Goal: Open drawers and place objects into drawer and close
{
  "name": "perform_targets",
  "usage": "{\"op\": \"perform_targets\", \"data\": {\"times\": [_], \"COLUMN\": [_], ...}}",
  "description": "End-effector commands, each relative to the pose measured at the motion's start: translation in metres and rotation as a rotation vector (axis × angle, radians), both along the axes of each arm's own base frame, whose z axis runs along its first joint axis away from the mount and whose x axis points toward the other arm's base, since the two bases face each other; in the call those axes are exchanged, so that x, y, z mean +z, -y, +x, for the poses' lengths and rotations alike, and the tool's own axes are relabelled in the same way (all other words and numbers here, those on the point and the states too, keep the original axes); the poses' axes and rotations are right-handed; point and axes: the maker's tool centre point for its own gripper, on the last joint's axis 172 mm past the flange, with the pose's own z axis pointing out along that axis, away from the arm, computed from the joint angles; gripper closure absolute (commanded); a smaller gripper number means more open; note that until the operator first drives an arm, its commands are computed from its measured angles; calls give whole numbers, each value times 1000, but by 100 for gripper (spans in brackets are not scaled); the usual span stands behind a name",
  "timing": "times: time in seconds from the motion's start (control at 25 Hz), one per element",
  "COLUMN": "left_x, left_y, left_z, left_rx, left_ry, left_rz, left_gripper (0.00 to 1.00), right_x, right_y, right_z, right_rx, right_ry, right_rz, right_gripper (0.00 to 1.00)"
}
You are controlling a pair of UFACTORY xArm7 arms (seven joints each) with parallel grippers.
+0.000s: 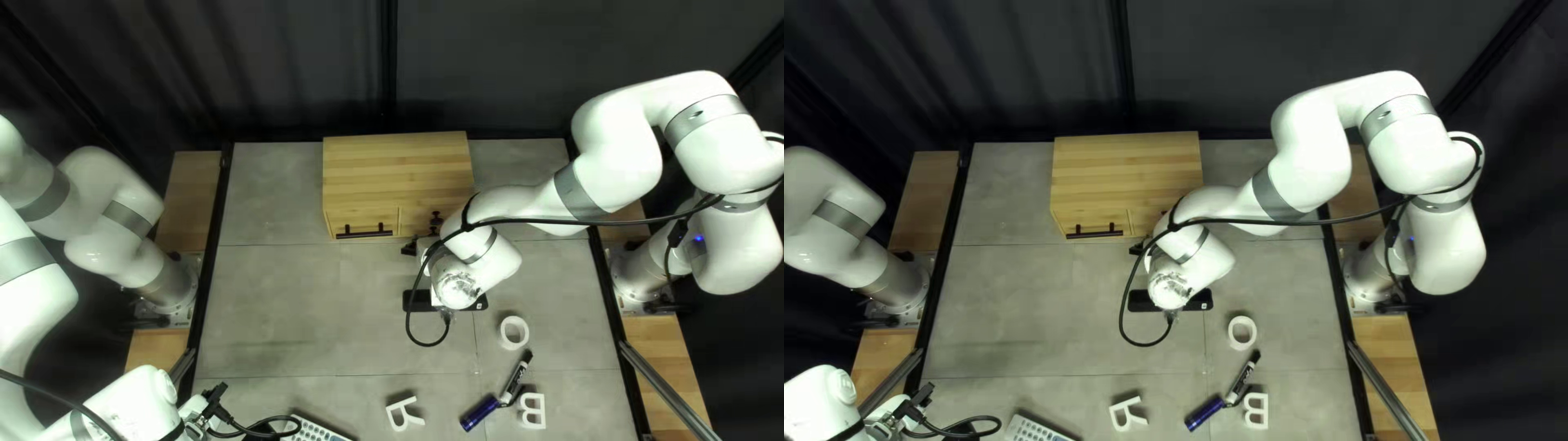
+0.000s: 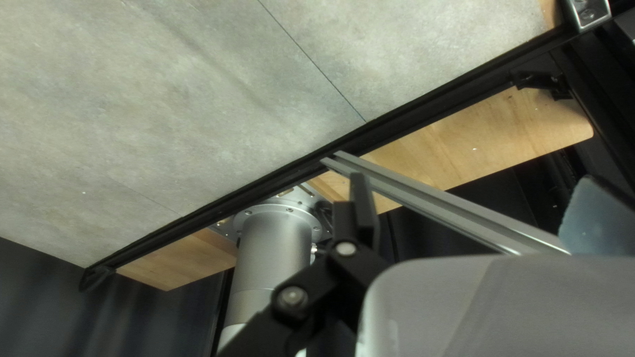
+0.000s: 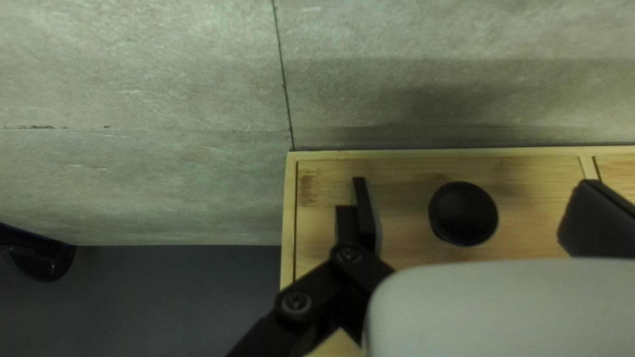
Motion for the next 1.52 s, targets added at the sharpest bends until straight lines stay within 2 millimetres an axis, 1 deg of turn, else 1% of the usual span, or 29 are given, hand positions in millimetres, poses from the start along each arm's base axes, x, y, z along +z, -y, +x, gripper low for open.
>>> {"op": "perform_targets", "data": {"times": [0.04,0.08,0.16,0.2,0.28,0.36,0.4,0.44,0.48,0.52,0.6,0.64,0.68,1.0,1.52], "left_x": [0,0,0,0,0,0,0,0,0,0,0,0,0,0,0], "left_y": [0,0,0,0,0,0,0,0,0,0,0,0,0,0,0], "left_z": [0,0,0,0,0,0,0,0,0,0,0,0,0,0,0], "left_rx": [0,0,0,0,0,0,0,0,0,0,0,0,0,0,0], "left_ry": [0,0,0,0,0,0,0,0,0,0,0,0,0,0,0], "left_rz": [0,0,0,0,0,0,0,0,0,0,0,0,0,0,0], "left_gripper": [0,0,0,0,0,0,0,0,0,0,0,0,0,0,0], "right_x": [-1,0,1,1,1,2,2,3,3,3,3,3,3,1,4], "right_y": [1,1,2,2,2,2,2,2,3,3,4,4,4,1,-3], "right_z": [1,0,-1,-1,-2,-3,-3,-3,-4,-4,-4,-4,-4,-2,-1], "right_rx": [-1,-2,-3,-5,-7,-8,-9,-10,-10,-11,-12,-12,-12,-7,4], "right_ry": [2,2,3,4,3,3,3,3,3,3,3,3,3,1,1], "right_rz": [0,0,-3,-4,-4,-5,-6,-7,-7,-8,-9,-9,-11,-10,-15], "right_gripper": [6,10,29,35,37,31,26,25,26,31,51,88,92,88,89]}}
